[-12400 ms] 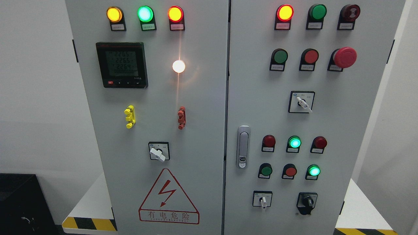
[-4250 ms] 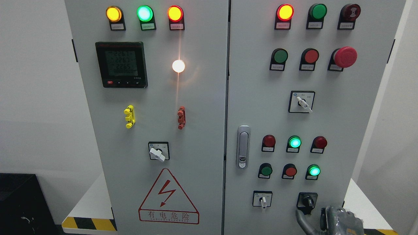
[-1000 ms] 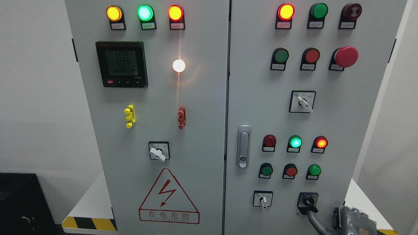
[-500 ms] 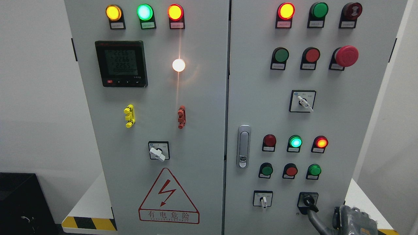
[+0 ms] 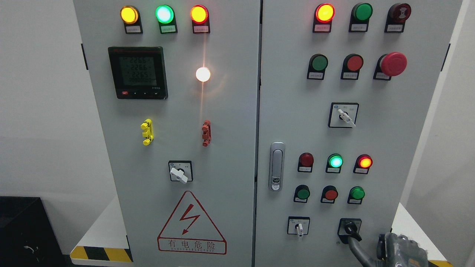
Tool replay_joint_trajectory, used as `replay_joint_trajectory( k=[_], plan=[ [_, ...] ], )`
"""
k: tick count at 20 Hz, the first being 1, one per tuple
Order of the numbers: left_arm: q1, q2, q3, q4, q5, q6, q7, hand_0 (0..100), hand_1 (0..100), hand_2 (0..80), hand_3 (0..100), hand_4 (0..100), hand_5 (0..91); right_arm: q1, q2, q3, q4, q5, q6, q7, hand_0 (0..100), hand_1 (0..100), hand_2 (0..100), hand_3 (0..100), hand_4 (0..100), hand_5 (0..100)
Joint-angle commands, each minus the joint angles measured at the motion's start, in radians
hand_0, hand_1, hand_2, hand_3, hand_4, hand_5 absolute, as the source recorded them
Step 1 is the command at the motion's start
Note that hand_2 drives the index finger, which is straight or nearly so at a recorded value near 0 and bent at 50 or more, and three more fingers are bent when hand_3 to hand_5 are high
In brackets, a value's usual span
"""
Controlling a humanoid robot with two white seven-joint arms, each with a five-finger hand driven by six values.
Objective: Flip black knob to close circuit
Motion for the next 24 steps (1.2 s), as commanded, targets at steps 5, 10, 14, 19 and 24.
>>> replay_joint_trajectory(
  k=[5, 10, 14, 19, 24],
  plan=[
    [0.023, 0.0, 0.0, -0.029, 0.0, 0.0, 0.0, 12, 56, 0.0, 0, 0, 0.0, 0.017, -0.011, 0.078, 0.008, 0.001, -0.008, 0.004, 0, 2, 95, 100, 97, 94],
    [0.023, 0.001, 0.0, -0.029, 0.0, 0.0, 0.0, 12, 56, 0.0, 0, 0, 0.0, 0.02, -0.011, 0.094, 0.006, 0.002, -0.008, 0.002, 0, 2, 95, 100, 97, 94],
    [0.023, 0.001, 0.0, -0.029, 0.0, 0.0, 0.0, 12, 56, 0.0, 0, 0, 0.0, 0.026, -0.011, 0.106, -0.006, 0.001, -0.009, -0.002, 0, 3, 95, 100, 97, 94],
    [0.023, 0.0, 0.0, -0.029, 0.0, 0.0, 0.0, 12, 56, 0.0, 0, 0, 0.0, 0.066, -0.011, 0.1, -0.079, -0.001, -0.015, -0.01, 0, 3, 94, 100, 96, 94],
    [0.023, 0.001, 0.0, -0.029, 0.0, 0.0, 0.0, 12, 56, 0.0, 0, 0, 0.0, 0.104, -0.008, 0.099, -0.139, -0.036, -0.015, -0.012, 0, 3, 93, 100, 96, 93]
  ],
)
